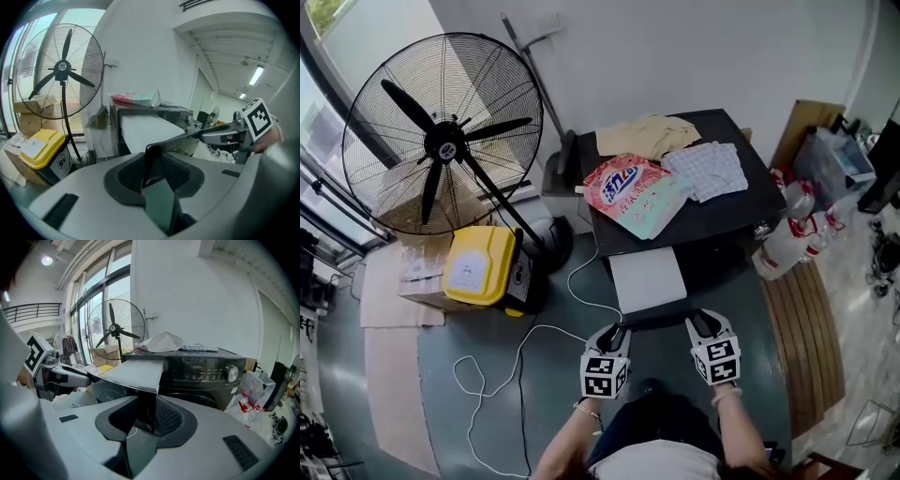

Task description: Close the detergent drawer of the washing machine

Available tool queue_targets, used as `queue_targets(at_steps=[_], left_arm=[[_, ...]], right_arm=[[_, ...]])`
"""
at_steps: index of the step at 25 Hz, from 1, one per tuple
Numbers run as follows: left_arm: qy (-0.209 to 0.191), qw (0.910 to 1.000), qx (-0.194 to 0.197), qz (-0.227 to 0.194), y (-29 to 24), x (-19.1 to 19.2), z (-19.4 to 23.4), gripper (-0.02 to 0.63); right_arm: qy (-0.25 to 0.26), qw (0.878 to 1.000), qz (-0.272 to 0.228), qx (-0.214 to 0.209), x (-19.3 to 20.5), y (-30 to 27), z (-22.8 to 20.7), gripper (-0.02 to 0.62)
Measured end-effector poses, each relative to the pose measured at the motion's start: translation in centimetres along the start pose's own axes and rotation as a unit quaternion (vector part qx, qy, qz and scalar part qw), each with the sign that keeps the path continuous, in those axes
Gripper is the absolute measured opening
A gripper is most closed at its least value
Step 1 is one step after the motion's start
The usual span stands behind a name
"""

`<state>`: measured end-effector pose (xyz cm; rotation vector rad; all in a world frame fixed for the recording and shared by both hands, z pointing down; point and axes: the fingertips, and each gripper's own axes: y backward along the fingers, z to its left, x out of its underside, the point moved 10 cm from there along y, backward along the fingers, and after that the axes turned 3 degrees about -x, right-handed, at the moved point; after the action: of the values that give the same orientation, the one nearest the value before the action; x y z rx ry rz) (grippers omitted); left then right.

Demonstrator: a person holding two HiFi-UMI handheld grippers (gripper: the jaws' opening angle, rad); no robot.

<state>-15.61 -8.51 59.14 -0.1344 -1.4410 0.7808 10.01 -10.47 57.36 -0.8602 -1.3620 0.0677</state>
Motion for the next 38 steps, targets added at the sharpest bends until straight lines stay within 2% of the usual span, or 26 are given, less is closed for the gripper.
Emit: queue_targets(at_steps=[14,38], left_arm=[[0.001,1.0,0.001,-0.004,-0.9,-0.8,0.5,0.12],[0.03,0.9987,-0.039,-0.011,-4.2,-3.5,2.5,0.12]], right_arm=[[-0.007,1.0,-0.004,0.004,-0.6,-1.0,-0.4,0.138],[-0.004,1.0,-0.013,-0.025,-3.4,-4.9,-2.7,0.137]])
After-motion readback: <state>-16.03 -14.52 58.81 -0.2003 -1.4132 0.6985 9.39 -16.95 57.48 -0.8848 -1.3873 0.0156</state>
